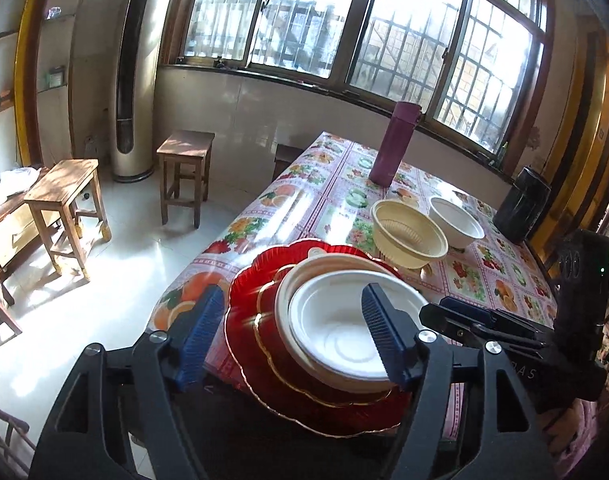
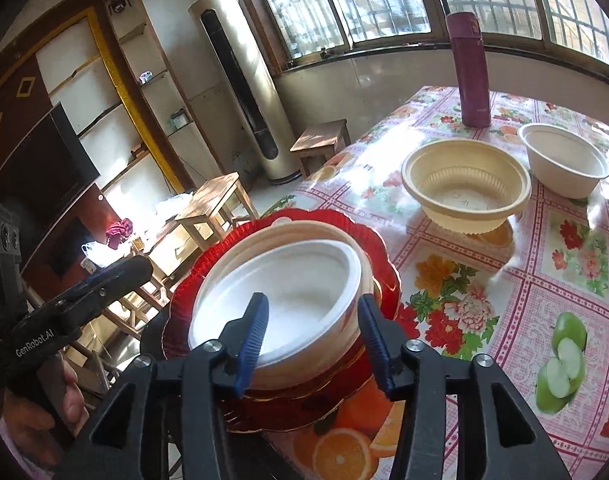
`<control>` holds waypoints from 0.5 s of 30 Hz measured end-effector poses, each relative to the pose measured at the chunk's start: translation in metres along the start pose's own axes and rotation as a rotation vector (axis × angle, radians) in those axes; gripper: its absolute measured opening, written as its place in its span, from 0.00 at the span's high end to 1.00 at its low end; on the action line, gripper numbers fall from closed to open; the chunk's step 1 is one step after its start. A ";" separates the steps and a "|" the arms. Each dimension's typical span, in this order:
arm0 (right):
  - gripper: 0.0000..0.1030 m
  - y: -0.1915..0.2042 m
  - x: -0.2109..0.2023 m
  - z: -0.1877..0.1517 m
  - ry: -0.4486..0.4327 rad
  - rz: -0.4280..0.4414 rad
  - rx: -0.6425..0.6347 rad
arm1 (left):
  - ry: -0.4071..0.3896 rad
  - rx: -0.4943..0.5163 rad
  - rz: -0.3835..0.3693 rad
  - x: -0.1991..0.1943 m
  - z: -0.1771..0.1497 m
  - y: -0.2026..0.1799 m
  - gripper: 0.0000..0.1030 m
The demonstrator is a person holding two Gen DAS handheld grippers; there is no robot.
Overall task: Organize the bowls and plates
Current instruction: 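Lower the white bowl into the beige bowl and open both grippers, then move both open grippers toward the remaining white bowl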
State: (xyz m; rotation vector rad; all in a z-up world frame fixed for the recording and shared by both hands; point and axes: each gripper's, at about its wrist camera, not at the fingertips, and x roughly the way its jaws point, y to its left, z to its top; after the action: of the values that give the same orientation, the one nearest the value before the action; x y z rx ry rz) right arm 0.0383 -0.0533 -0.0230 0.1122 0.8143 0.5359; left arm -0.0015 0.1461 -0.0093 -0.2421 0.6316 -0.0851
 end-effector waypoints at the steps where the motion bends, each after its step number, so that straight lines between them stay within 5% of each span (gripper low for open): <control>1: 0.41 -0.004 -0.008 0.002 -0.032 0.006 -0.003 | -0.028 0.005 -0.015 -0.004 0.003 -0.004 0.22; 5: 0.19 -0.039 -0.037 0.009 -0.147 -0.031 0.046 | -0.076 0.002 -0.107 -0.007 0.014 -0.026 0.10; 7: 0.17 -0.065 -0.048 0.012 -0.179 -0.093 0.084 | -0.075 -0.002 -0.151 -0.004 0.018 -0.040 0.00; 15: 0.15 -0.189 -0.086 0.011 -0.177 -0.261 0.247 | 0.016 0.052 -0.293 0.028 0.029 -0.127 0.00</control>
State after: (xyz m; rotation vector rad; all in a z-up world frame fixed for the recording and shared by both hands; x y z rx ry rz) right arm 0.0754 -0.2575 -0.0143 0.2728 0.7059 0.1750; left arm 0.0375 0.0248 0.0290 -0.2824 0.6055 -0.3853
